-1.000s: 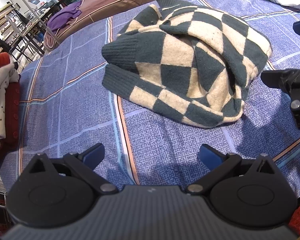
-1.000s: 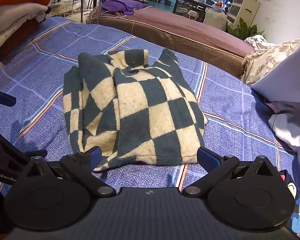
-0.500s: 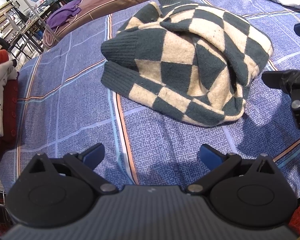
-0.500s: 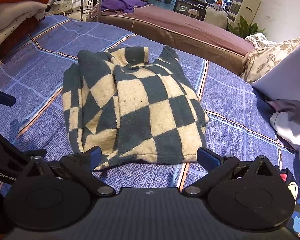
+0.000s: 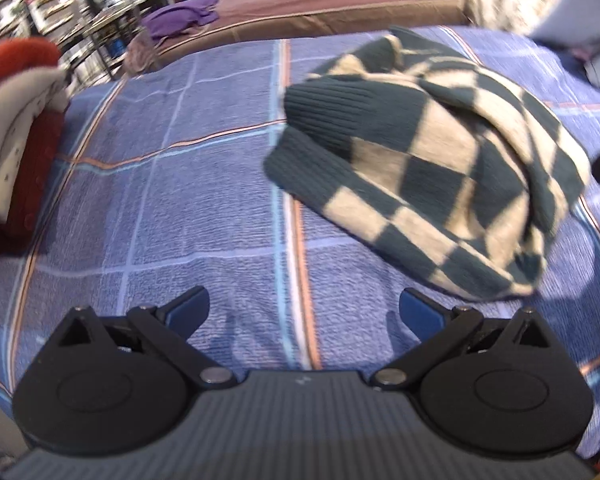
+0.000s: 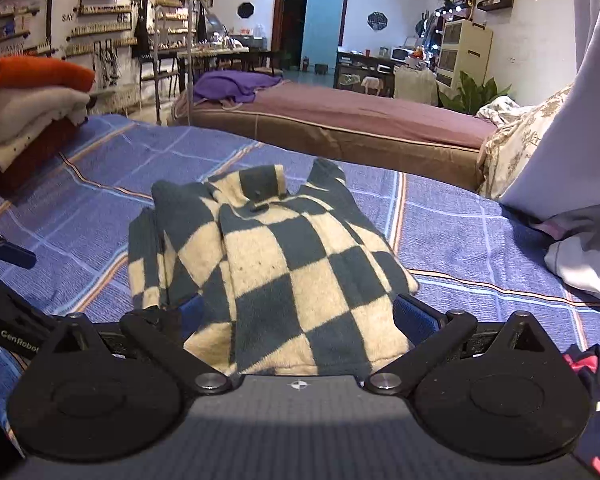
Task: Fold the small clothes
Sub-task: 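Grasp the checkered sweater's sleeve cuff with the right gripper and lift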
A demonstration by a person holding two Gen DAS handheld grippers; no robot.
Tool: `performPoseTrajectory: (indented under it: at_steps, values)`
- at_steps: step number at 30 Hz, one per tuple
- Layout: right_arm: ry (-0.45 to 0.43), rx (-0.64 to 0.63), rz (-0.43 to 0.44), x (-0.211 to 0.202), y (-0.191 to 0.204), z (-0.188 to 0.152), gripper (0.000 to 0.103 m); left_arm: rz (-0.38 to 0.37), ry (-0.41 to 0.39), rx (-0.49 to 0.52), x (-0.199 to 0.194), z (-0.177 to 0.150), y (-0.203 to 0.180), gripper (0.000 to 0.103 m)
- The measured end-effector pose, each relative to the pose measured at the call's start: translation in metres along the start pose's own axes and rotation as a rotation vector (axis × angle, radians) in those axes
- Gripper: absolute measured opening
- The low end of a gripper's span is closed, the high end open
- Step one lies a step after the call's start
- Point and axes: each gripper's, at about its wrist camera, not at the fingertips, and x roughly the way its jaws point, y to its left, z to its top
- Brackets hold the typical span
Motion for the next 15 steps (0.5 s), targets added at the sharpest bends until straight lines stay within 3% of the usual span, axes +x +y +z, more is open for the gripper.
performPoseTrajectory:
  at_steps: [5, 8, 12, 13, 14, 15]
  values:
    - [0.001, -0.066, 0.033, 0.033, 0.018, 0.005, 0.103, -0.032, -0.012, -0.131, 0.009, -0.010, 0.026, 0.103]
    - [-0.022, -0.115, 0.026, 0.054, 0.030, 0.016, 0.103, -0.040, -0.009, -0.130, 0.013, -0.014, 0.028, 0.103]
    - [0.009, -0.191, -0.024, 0.090, 0.041, 0.024, 0.103, -0.025, 0.012, -0.087, 0.017, -0.016, 0.024, 0.103]
    - [0.010, -0.214, -0.049, 0.096, 0.043, 0.024, 0.096, -0.025, 0.015, -0.080, 0.018, -0.017, 0.023, 0.103]
    - [0.000, -0.225, -0.082, 0.098, 0.041, 0.023, 0.063, -0.026, 0.018, -0.077, 0.018, -0.017, 0.022, 0.103]
    - [-0.010, -0.215, -0.094, 0.097, 0.037, 0.023, 0.049, -0.028, 0.019, -0.075, 0.018, -0.017, 0.020, 0.103]
